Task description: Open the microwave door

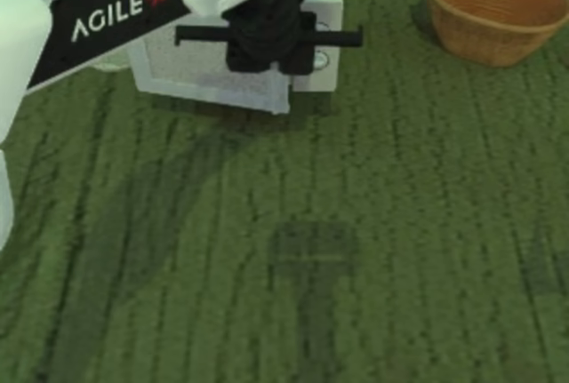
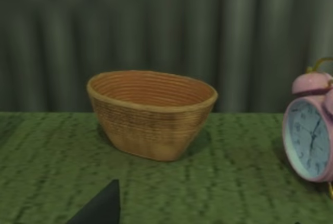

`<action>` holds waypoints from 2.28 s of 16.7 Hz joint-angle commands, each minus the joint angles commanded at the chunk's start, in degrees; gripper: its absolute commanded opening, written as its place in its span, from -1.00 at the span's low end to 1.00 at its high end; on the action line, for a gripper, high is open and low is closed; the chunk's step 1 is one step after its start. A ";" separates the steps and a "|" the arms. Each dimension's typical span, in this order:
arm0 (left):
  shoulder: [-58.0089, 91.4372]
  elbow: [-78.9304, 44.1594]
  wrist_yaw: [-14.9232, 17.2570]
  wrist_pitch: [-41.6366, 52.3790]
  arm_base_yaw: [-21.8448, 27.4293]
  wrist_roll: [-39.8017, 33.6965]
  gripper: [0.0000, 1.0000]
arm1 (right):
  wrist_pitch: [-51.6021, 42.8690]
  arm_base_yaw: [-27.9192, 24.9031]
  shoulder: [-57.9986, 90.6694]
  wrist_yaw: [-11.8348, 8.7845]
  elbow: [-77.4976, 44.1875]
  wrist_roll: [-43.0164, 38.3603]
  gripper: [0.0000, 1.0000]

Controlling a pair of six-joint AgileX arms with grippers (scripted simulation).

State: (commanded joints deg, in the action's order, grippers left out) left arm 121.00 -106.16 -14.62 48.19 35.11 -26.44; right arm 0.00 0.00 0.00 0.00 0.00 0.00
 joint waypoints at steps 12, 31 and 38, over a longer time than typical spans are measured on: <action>-5.37 8.42 2.98 -4.14 -0.69 5.95 -1.00 | 0.00 0.00 0.00 0.00 0.00 0.00 1.00; -5.59 8.52 3.05 -4.31 -0.71 6.09 -1.00 | 0.00 0.00 0.00 0.00 0.00 0.00 1.00; -5.34 8.65 3.35 -4.31 -0.33 5.88 -1.00 | 0.00 0.00 0.00 0.00 0.00 0.00 1.00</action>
State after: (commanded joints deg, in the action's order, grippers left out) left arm 115.65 -97.51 -11.27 43.88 34.79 -20.55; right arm 0.00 0.00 0.00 0.00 0.00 0.00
